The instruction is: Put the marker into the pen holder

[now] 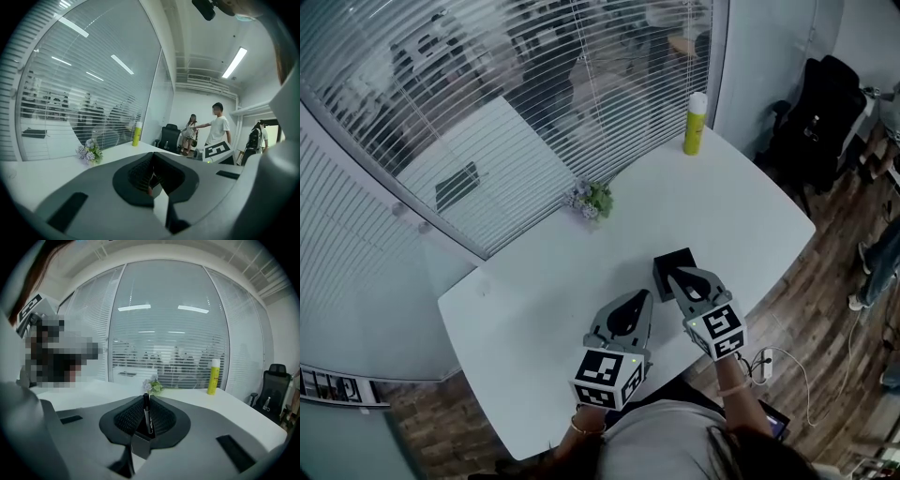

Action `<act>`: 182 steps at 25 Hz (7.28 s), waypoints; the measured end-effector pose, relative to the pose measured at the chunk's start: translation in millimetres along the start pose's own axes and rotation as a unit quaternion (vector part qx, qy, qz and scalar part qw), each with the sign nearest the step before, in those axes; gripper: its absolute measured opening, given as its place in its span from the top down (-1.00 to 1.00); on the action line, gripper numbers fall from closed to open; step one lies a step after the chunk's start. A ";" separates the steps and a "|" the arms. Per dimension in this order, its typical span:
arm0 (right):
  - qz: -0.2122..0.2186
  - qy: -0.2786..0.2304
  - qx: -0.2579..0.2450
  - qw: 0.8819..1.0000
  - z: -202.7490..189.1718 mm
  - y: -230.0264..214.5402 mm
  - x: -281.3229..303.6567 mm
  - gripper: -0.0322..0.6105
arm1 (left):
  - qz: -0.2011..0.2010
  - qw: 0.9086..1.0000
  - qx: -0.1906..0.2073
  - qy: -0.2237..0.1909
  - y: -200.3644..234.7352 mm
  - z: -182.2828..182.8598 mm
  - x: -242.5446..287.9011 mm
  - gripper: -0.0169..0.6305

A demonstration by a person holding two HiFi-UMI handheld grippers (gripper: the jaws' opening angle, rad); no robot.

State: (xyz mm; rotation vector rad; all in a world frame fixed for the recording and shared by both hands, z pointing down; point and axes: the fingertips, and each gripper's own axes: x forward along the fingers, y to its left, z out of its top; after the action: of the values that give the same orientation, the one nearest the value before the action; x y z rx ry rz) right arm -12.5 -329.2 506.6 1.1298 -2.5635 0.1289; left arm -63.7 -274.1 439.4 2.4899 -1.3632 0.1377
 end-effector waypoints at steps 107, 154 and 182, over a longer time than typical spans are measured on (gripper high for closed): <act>0.040 -0.092 0.039 0.994 30.2 2.9 -124.3 0.79 | 0.049 0.997 0.038 -0.045 -78.5 11.4 -46.1 0.89; -0.058 -0.081 0.023 0.995 66.8 -13.4 -130.8 0.81 | -0.016 0.998 0.044 -0.034 -61.0 20.9 -20.4 0.89; -0.070 -0.077 0.025 0.994 60.1 -19.0 -124.4 0.81 | -0.028 0.999 0.037 -0.020 -62.2 8.4 -13.3 0.89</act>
State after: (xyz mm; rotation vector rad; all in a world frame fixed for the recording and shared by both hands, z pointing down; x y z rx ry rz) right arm 63.5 -267.9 407.0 1.3833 -2.6167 0.0761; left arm -19.5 -234.5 415.2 2.6021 -1.3258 0.1279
